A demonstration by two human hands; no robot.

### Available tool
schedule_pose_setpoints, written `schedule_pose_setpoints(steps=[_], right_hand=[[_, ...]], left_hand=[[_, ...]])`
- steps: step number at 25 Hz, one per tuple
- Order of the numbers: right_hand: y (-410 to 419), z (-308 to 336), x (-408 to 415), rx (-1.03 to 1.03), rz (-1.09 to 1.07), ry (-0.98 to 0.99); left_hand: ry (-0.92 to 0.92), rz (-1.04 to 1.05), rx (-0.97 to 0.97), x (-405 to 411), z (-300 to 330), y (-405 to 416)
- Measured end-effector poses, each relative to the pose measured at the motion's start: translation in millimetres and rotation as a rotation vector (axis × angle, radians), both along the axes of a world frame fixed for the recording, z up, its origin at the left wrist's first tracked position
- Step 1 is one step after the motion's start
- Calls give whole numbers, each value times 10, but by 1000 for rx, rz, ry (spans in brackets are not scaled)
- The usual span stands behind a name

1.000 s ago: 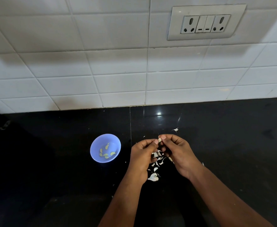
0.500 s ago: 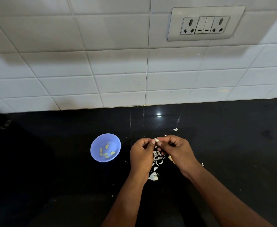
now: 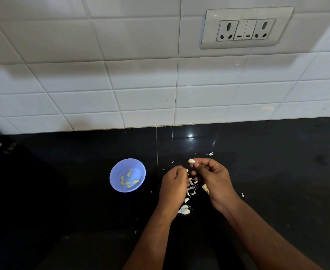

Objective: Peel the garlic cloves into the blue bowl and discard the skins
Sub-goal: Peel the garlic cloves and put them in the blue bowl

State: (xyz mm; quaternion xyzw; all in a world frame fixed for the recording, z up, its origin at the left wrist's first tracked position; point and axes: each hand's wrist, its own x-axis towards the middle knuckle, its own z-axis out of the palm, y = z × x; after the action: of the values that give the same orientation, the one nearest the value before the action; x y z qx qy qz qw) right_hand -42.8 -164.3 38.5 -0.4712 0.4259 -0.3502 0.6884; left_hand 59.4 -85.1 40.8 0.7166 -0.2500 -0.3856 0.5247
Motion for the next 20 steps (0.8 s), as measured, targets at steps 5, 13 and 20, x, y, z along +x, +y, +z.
schedule_pose_setpoints(steps=[5,13,20], right_hand=[[-33,31,-25,37,1,-40],[29,59,-60,8,20,63],[85,77,-21,-94,111,137]], left_hand=[[-407,-157,302,138,-179,48],[-406,-59,236,169,-68,73],[-22,85,-139,51,46,17]])
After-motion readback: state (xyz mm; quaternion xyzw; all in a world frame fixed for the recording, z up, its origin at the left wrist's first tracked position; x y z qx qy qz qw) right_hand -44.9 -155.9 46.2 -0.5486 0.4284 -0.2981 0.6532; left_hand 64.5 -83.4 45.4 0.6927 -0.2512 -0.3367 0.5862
